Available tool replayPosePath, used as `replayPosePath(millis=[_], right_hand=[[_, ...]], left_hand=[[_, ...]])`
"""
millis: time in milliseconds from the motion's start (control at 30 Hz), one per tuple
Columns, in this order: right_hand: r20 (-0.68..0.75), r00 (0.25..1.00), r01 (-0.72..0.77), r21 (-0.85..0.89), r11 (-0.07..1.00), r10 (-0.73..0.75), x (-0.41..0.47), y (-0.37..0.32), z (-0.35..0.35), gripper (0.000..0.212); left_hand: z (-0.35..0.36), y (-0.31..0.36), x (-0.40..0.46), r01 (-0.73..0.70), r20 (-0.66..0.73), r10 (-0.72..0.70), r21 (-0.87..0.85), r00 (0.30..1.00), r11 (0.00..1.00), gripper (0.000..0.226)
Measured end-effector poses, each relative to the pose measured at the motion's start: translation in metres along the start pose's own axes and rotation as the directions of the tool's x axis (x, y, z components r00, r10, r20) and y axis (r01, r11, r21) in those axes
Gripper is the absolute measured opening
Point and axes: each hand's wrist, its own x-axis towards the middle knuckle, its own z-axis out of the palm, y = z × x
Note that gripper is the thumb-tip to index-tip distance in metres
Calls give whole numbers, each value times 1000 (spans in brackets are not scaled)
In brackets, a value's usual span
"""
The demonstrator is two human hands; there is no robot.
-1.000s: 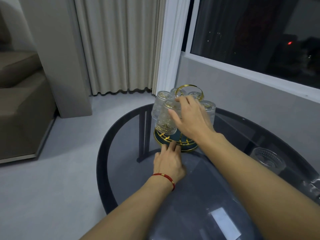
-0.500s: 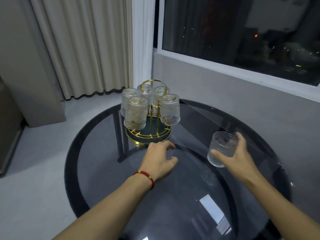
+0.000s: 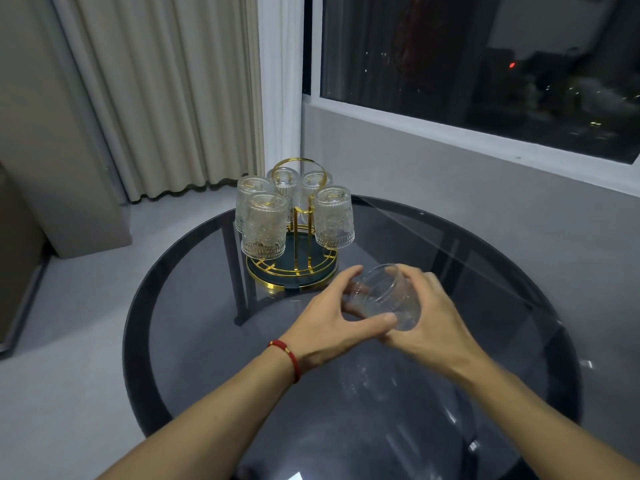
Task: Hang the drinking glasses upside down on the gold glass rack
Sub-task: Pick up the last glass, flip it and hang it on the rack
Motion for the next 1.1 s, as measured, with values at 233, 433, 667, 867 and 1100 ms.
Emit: replayPosePath(millis=[233,433,667,867,1100], right_hand=[[170,980,-159,367,917,102,12,-10,15,73],[81,986,-165,646,745,148,24,-31,30,58],[-258,960,124,29,992,-112,71,-87,-3,73],[-218,958,151,-163,975,-185,114,-120,-2,74],[-105,981,121,-317,941,-162,142,-130,25,72]], left_hand=[[-25,4,2,56,-237,-189,-474,953,879,72],[-45,-7,3,52,-164,-209,-654,964,755,56],[-61,-36,2,154,-408,-44,242,912,958,27],[-59,-57,8,176,-273,-30,528,961,831,61],[-57,-61,8,184,-254,-34,595,967,783,67]])
